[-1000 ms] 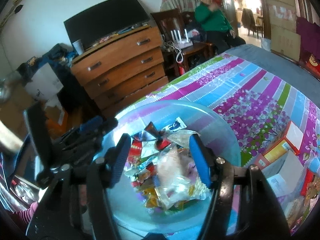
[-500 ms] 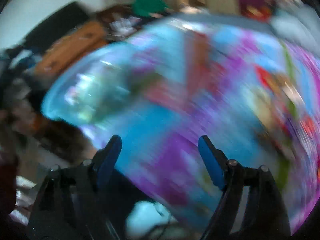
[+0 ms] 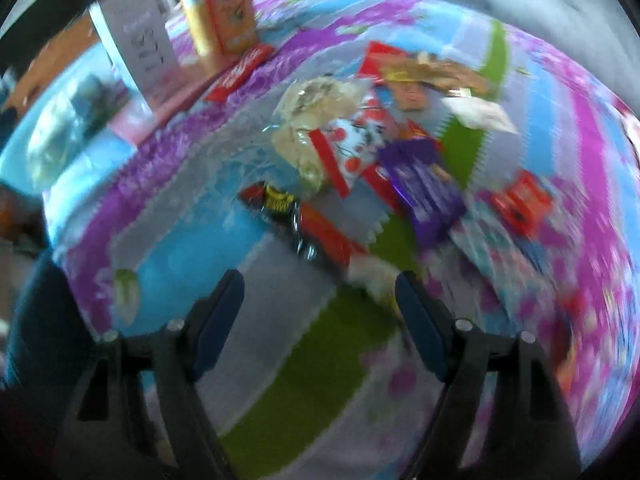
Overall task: Organize snacks
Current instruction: 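Move both tools back over the snacks on the quilt, then grasp the pale bread packet with the right tool and lift it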
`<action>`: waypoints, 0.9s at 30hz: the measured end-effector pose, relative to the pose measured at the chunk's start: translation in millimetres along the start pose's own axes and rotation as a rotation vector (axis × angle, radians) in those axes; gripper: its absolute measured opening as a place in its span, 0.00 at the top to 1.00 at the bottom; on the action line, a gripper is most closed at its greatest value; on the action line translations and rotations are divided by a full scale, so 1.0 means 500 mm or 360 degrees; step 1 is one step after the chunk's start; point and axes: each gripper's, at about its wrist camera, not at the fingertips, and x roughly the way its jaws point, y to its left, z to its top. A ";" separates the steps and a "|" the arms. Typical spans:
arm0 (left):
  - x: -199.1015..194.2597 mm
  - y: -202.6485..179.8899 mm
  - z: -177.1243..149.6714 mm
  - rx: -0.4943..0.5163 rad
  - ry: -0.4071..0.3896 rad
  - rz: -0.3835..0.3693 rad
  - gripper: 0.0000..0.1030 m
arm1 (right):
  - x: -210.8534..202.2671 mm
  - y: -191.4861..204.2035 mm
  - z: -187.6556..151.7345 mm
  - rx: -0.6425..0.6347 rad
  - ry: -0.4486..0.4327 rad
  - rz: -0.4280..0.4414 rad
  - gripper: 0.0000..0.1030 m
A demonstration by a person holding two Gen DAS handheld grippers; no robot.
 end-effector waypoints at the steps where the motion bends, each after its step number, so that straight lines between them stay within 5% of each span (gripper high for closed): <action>1: 0.012 -0.006 -0.001 0.0000 0.0016 0.0002 0.06 | 0.024 0.005 0.010 -0.0061 0.0043 0.0029 0.24; 4: 0.044 -0.021 0.003 0.0000 0.0062 0.0002 0.06 | 0.053 0.007 0.015 -0.0164 0.0053 -0.0020 0.24; 7: 0.078 -0.039 0.009 0.0027 0.0100 -0.0002 0.06 | 0.026 -0.011 0.001 -0.0034 -0.0023 -0.0027 0.57; 11: 0.135 -0.081 0.027 0.0105 0.0136 -0.0020 0.06 | -0.025 -0.057 -0.052 0.0300 -0.0106 0.0213 0.73; 13: 0.166 -0.104 0.038 0.0148 0.0153 -0.0041 0.07 | -0.063 -0.101 -0.093 0.0594 -0.0210 0.0447 0.73; 17: 0.255 -0.154 0.066 0.0207 0.0197 -0.0104 0.19 | -0.101 -0.154 -0.171 0.0874 -0.0360 0.0561 0.73; 24: 0.446 -0.224 0.078 0.0241 0.0328 -0.0129 0.24 | -0.058 -0.240 -0.255 0.1180 -0.0432 0.0714 0.72; 27: 0.495 -0.232 0.071 0.0241 0.0387 -0.0126 0.51 | -0.063 -0.239 -0.266 0.1129 -0.0446 0.0721 0.72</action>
